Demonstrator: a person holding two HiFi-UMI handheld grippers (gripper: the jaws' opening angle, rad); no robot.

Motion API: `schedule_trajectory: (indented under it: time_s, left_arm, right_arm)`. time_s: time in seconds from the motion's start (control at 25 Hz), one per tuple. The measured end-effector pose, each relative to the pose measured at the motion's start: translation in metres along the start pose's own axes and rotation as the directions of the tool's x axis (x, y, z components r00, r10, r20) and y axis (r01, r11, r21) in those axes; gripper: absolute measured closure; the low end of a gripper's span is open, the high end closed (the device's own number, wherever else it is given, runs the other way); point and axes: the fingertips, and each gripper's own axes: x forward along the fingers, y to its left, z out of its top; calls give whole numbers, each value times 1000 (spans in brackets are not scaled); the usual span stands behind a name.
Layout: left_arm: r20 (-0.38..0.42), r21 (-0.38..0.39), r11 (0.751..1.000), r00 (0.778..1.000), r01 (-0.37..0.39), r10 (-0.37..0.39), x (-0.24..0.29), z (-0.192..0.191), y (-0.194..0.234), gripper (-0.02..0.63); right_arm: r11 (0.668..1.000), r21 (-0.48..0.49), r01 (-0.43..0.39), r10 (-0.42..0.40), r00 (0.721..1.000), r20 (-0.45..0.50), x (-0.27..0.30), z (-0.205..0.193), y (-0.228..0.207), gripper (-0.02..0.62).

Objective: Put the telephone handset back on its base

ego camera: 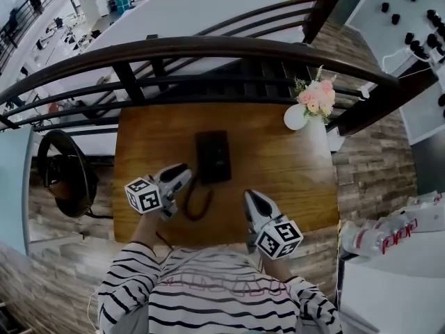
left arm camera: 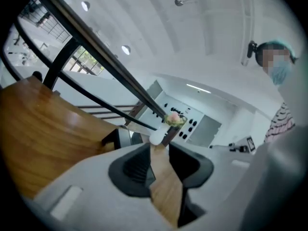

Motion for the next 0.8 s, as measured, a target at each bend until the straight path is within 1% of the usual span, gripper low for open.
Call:
schedule_trajectory:
  time_s: [0.16,0.4,0.48,0.6,0.72,0.8]
  left_arm:
    - [44,50,999,999,-12,10,-20,9,-26,505]
    - [80,138,990,997,-20,9,-37,24,-71,526]
    - [86,180,983,996,-38,23,-43,27,-84,534]
    - [100,243,966,993,-87,64,-50,32,-98,548]
    - [122,287,949,988,-128,96,-58,38,-109,551]
    - [125,308,941,986,-141,107,-62,39,-117,551]
  right_arm:
    - [999,-8,-33,33,999,9,-1,-1,12,595]
    - [997,-21,-74,74,997,12,-8,4,21,595]
    - [996,-23,-87,88,996,15,-9,3,25,595]
    - [994,-32,-108,109,994,18,-11,5,29,595]
    - [991,-45,-126,127,992,18,-12,8,35,595]
    - [989,-54,-135,136,991,15,-12,9,40,595]
